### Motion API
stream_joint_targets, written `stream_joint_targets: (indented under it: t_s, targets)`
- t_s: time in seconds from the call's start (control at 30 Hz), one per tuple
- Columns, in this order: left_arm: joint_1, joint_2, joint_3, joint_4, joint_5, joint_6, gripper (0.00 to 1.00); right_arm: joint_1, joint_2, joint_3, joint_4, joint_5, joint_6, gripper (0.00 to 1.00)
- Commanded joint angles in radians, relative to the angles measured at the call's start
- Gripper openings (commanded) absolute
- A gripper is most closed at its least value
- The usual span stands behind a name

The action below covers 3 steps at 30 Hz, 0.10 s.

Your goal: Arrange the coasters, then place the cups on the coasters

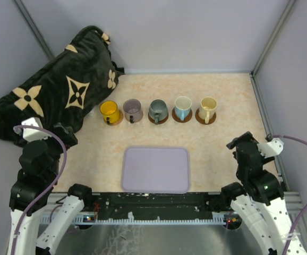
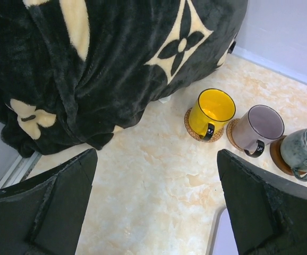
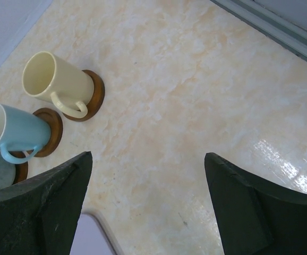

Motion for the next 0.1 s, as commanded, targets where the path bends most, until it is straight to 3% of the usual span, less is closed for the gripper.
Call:
stream_joint_targets:
  t_s: [0.0,0.07]
  targets:
    - [0.006,-0.01,0.008,0.015,-0.009,-0.003,1.0,-0.006,-0.013,0.027,0.026,0.033,-0.001,0.87]
    - [0.006,-0.014,0.004,0.019,-0.008,-0.007,1.0,-0.006,-0.013,0.027,0.029,0.031,-0.004,0.88]
